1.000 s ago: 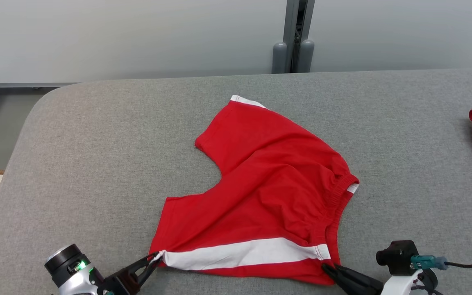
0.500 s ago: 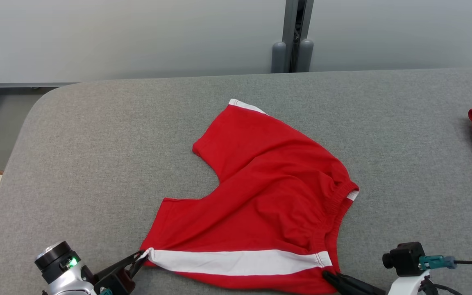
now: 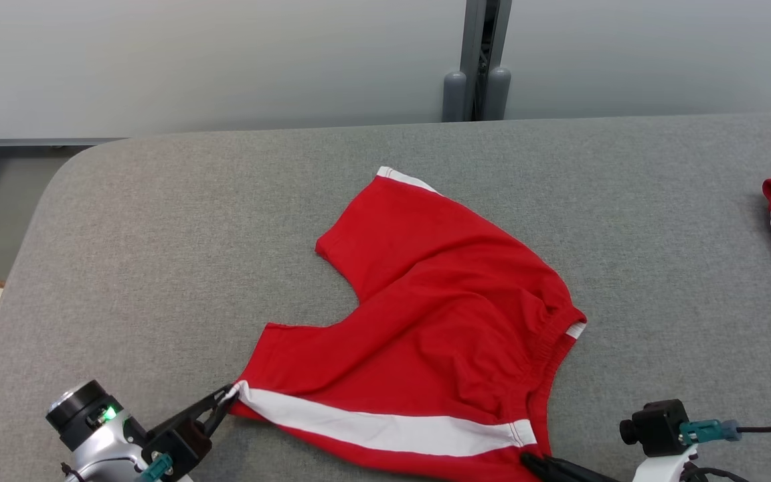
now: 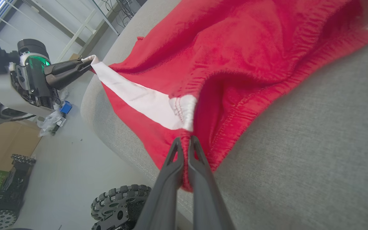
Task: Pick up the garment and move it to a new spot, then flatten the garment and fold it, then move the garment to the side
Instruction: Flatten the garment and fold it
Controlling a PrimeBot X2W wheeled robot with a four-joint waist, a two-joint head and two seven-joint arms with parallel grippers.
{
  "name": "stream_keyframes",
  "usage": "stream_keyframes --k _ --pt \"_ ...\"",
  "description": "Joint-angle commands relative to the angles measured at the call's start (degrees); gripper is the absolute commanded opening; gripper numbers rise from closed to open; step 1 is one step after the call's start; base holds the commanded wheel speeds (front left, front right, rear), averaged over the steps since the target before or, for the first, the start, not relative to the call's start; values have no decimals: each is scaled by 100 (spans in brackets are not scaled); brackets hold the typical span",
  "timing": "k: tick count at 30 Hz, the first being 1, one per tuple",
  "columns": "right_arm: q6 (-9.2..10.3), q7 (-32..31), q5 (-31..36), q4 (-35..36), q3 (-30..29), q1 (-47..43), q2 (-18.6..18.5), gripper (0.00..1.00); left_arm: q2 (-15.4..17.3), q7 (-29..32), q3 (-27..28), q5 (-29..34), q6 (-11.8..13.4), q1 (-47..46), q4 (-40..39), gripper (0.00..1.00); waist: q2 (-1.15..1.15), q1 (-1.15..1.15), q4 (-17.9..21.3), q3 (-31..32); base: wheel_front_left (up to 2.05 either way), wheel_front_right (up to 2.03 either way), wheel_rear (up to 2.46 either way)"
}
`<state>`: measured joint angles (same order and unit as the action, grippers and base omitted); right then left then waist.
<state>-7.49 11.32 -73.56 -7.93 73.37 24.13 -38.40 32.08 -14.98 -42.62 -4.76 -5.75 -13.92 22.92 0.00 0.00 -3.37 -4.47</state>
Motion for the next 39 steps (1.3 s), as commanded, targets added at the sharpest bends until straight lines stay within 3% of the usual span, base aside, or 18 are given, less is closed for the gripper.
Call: stream_keyframes --k 1,10,17,21,29,39 --pt "0 63 26 30 10 26 6 0 41 -14 139 -62 70 -10 -82 0 0 0 23 -40 0 0 0" --pt "0 390 -161 170 -89 346 172 0 69 -14 1016 -390 171 -489 -355 0 0 0 335 -244 0 0 0" --pt "0 395 48 494 -1546 -59 681 0 86 -14 1404 -379 107 -829 -323 0 0 0 694 -418 0 0 0" --pt "0 385 253 639 -2070 -295 995 0 53 -14 1462 -279 41 -1122 -224 0 0 0 900 -563 0 0 0" --pt "0 385 634 558 -2268 -256 1424 0 71 -14 1422 -190 -73 -1839 153 0 0 0 1284 -914 0 0 0" --pt "0 386 999 -34 -2428 -51 2037 0 277 -13 1006 -348 -166 -2932 821 0 0 0 1891 -1363 0 0 0"
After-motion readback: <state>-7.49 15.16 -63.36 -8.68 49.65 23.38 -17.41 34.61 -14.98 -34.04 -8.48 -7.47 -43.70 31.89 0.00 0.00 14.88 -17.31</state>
